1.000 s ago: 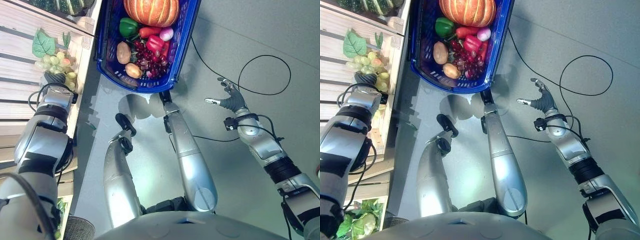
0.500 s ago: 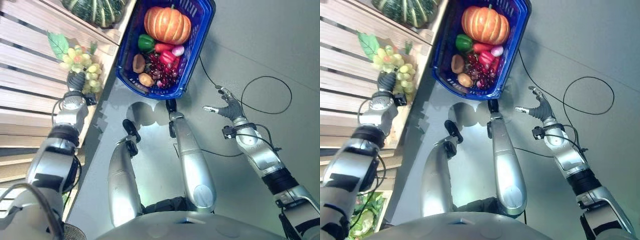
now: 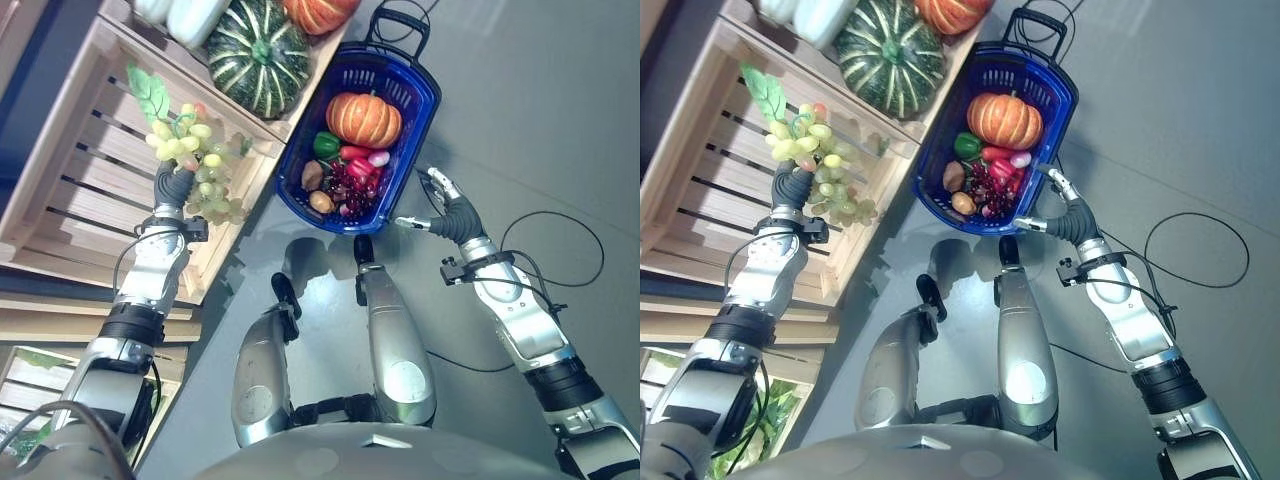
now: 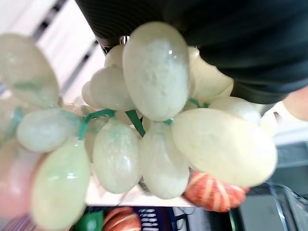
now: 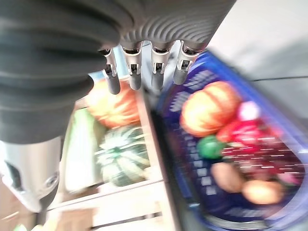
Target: Pick up fruits and vegetables into the basket
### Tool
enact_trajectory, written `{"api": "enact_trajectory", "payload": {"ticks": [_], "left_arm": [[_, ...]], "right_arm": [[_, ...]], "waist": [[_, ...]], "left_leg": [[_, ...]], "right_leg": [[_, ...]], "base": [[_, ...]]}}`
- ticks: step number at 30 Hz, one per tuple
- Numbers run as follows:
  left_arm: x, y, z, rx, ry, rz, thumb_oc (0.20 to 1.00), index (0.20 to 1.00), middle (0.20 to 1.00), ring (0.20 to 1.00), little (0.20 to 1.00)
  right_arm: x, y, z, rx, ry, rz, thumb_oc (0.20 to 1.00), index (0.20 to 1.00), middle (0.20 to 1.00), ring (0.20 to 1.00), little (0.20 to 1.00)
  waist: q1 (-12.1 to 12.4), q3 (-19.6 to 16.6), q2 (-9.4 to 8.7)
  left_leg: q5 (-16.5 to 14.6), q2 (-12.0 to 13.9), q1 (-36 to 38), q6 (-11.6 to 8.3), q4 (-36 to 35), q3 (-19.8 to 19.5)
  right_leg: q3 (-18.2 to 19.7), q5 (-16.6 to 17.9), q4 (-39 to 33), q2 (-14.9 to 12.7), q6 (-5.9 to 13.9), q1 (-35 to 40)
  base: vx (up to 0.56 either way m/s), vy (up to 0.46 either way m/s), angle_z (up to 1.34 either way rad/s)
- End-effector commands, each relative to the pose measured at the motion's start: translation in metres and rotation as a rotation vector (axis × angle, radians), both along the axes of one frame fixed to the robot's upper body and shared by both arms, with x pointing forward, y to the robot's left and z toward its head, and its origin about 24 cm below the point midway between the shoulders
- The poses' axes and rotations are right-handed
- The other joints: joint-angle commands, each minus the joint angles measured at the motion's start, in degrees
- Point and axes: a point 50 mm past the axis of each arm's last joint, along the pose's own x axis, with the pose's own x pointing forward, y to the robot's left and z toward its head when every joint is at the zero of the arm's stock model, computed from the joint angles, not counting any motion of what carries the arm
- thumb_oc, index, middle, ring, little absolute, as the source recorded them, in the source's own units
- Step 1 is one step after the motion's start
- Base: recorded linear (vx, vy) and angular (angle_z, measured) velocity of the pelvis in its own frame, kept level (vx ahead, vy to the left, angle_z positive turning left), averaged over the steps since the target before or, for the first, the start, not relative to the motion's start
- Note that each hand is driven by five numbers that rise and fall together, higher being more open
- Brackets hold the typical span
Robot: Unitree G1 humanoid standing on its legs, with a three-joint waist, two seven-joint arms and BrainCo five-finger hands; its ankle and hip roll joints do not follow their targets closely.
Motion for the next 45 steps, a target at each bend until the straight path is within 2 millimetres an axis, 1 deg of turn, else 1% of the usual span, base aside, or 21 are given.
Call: {"api": "enact_trajectory", "payload": {"ticks": [1,3,6,7,8,9,12,13,15,21,22,23,24,28,33,34,38,43,45], "left_arm": [[-0.009,0.010,0.037,0.159,-0.186,0.032,0.200,0.200,0.200,0.200,0.200],[-0.014,0.004,0.042,0.231,-0.223,0.025,0.200,0.200,0.200,0.200,0.200],[-0.017,-0.003,0.044,0.257,-0.248,0.014,0.200,0.200,0.200,0.200,0.200],[-0.019,-0.011,0.046,0.277,-0.270,0.000,0.200,0.200,0.200,0.200,0.200],[-0.019,-0.013,0.046,0.281,-0.274,-0.005,0.200,0.200,0.200,0.200,0.200],[-0.019,-0.022,0.048,0.286,-0.292,-0.036,0.200,0.200,0.200,0.200,0.200],[-0.020,-0.039,0.053,0.300,-0.331,-0.084,0.200,0.200,0.200,0.200,0.200],[-0.020,-0.039,0.053,0.300,-0.331,-0.083,0.200,0.200,0.200,0.200,0.200],[-0.022,-0.053,0.055,0.359,-0.388,-0.092,0.200,0.200,0.200,0.200,0.200],[-0.024,-0.071,0.059,0.407,-0.444,-0.132,0.200,0.200,0.200,0.200,0.200],[-0.026,-0.077,0.059,0.419,-0.465,-0.152,0.200,0.200,0.200,0.200,0.200],[-0.026,-0.078,0.059,0.419,-0.464,-0.155,0.200,0.200,0.200,0.200,0.200],[-0.027,-0.084,0.058,0.417,-0.472,-0.167,0.200,0.200,0.200,0.200,0.200],[-0.029,-0.095,0.056,0.422,-0.507,-0.180,0.200,0.200,0.200,0.200,0.200],[-0.034,-0.109,0.059,0.491,-0.593,-0.181,0.200,0.200,0.200,0.200,0.200],[-0.036,-0.114,0.061,0.520,-0.634,-0.186,0.200,0.200,0.200,0.200,0.200],[-0.040,-0.123,0.064,0.566,-0.683,-0.204,0.200,0.200,0.200,0.200,0.200],[-0.045,-0.134,0.063,0.651,-0.776,-0.208,0.200,0.200,0.200,0.200,0.200],[-0.046,-0.137,0.063,0.674,-0.790,-0.214,0.200,0.200,0.200,0.200,0.200]], "right_arm": [[-0.003,0.005,0.029,0.061,-0.101,0.056,1.000,1.000,1.000,1.000,1.000],[0.001,0.014,0.033,0.087,-0.086,0.081,1.000,1.000,1.000,1.000,1.000],[0.002,0.026,0.038,0.094,-0.095,0.122,1.000,1.000,1.000,1.000,1.000],[0.004,0.036,0.043,0.094,-0.105,0.142,1.000,1.000,1.000,1.000,1.000],[0.004,0.038,0.043,0.097,-0.104,0.144,1.000,1.000,1.000,1.000,1.000],[0.006,0.047,0.046,0.110,-0.101,0.158,1.000,1.000,1.000,1.000,1.000],[0.009,0.060,0.047,0.160,-0.070,0.169,1.000,1.000,1.000,1.000,1.000],[0.009,0.060,0.047,0.161,-0.069,0.169,1.000,1.000,1.000,1.000,1.000],[0.011,0.069,0.043,0.205,-0.026,0.168,1.000,1.000,1.000,1.000,1.000],[0.015,0.082,0.031,0.322,0.063,0.163,1.000,1.000,1.000,1.000,1.000],[0.017,0.083,0.024,0.372,0.098,0.159,1.000,1.000,1.000,1.000,1.000],[0.017,0.083,0.022,0.376,0.102,0.158,1.000,1.000,1.000,1.000,1.000],[0.018,0.084,0.015,0.394,0.128,0.152,1.000,1.000,1.000,1.000,1.000],[0.020,0.083,-0.003,0.429,0.181,0.126,1.000,1.000,1.000,1.000,1.000],[0.020,0.080,-0.018,0.477,0.233,0.121,1.000,1.000,1.000,1.000,1.000],[0.020,0.080,-0.023,0.496,0.261,0.140,1.000,1.000,1.000,1.000,1.000],[0.017,0.084,-0.029,0.535,0.315,0.195,1.000,1.000,1.000,1.000,1.000],[0.011,0.096,-0.037,0.627,0.412,0.297,1.000,1.000,1.000,1.000,1.000],[0.010,0.100,-0.037,0.650,0.426,0.324,1.000,1.000,1.000,1.000,1.000]], "waist": [[0.28,-4.37,0.64],[1.41,-6.41,0.66],[2.35,-8.17,0.62],[3.26,-9.84,0.59],[3.39,-10.07,0.57],[4.04,-11.27,0.44],[5.05,-13.49,0.16],[5.03,-13.45,0.16],[5.63,-15.00,-0.09],[6.41,-17.50,-0.74],[6.72,-18.28,-0.97],[6.75,-18.38,-1.00],[6.86,-18.91,-1.08],[7.05,-19.80,-1.40],[7.05,-20.64,-1.77],[6.98,-20.85,-1.89],[6.92,-21.21,-2.17],[6.89,-21.53,-2.51],[6.96,-21.63,-2.55]], "left_leg": [[-2.45,-0.99,-1.28,2.63,2.25,0.32],[-2.42,-1.31,1.35,2.51,0.65,-0.63],[-2.42,-1.47,3.34,2.41,-0.69,-1.23],[-1.98,-1.68,4.73,2.35,-2.20,-1.84],[-1.95,-1.69,5.05,2.35,-2.47,-1.96],[-1.87,-1.71,6.32,2.30,-3.58,-2.45],[-1.87,-1.52,8.69,2.13,-5.10,-3.15],[-1.85,-1.52,8.79,2.13,-5.16,-3.17],[-2.04,-1.25,10.19,1.98,-5.85,-3.45],[-2.53,-0.63,12.64,1.84,-6.86,-3.44],[-2.72,-0.36,13.60,1.70,-7.20,-3.59],[-2.77,-0.31,13.74,1.70,-7.23,-3.58],[-2.91,-0.16,14.36,1.67,-7.53,-3.63],[-3.16,0.12,15.59,1.64,-8.14,-3.67],[-3.39,0.26,16.35,1.71,-8.88,-3.49],[-3.55,0.36,16.69,1.74,-9.06,-3.27],[-3.78,0.43,17.00,1.91,-9.34,-2.91],[-3.91,0.56,17.37,2.01,-9.65,-2.39],[-3.92,0.59,17.43,1.98,-9.71,-2.31]], "right_leg": [[-0.79,-5.05,-0.82,-2.71,4.02,4.99],[-1.09,-4.81,-3.02,-3.22,4.31,8.34],[-1.48,-4.66,-4.66,-3.56,4.63,10.87],[-1.69,-4.06,-6.49,-3.58,4.86,12.85],[-1.73,-4.02,-6.77,-3.60,4.92,13.26],[-1.98,-3.91,-7.82,-3.68,5.23,14.82],[-2.52,-3.56,-9.65,-3.89,5.80,17.64],[-2.55,-3.53,-9.75,-3.88,5.80,17.77],[-2.93,-3.30,-10.72,-3.95,6.23,19.27],[-3.52,-3.02,-12.18,-4.02,6.89,21.76],[-3.80,-2.95,-12.73,-4.08,7.10,22.80],[-3.86,-2.96,-12.78,-4.10,7.13,22.96],[-4.03,-3.05,-13.00,-4.09,7.26,23.55],[-4.50,-2.94,-13.68,-4.22,7.57,24.75],[-4.80,-2.72,-14.61,-4.30,7.91,25.52],[-4.98,-2.68,-14.83,-4.39,8.05,25.76],[-5.05,-2.56,-15.24,-4.36,8.26,25.96],[-5.25,-2.30,-15.71,-4.45,8.49,26.19],[-5.35,-2.26,-15.85,-4.49,8.59,26.30]], "base": [[0.10,-0.033,0.02],[0.11,-0.046,0.05],[0.09,-0.050,0.09],[0.10,-0.069,0.07],[0.12,-0.098,0.04],[0.10,-0.084,0.15],[0.11,-0.076,0.22],[0.08,-0.050,0.16],[0.08,-0.055,0.15],[0.06,-0.050,0.08],[0.06,-0.040,0.06],[0.06,-0.037,0.14],[0.04,-0.019,0.15],[0.02,-0.011,0.05],[0.00,-0.002,0.01],[0.00,-0.008,0.05],[0.00,-0.002,0.01],[0.00,0.000,0.00],[0.00,0.000,0.00]]}}
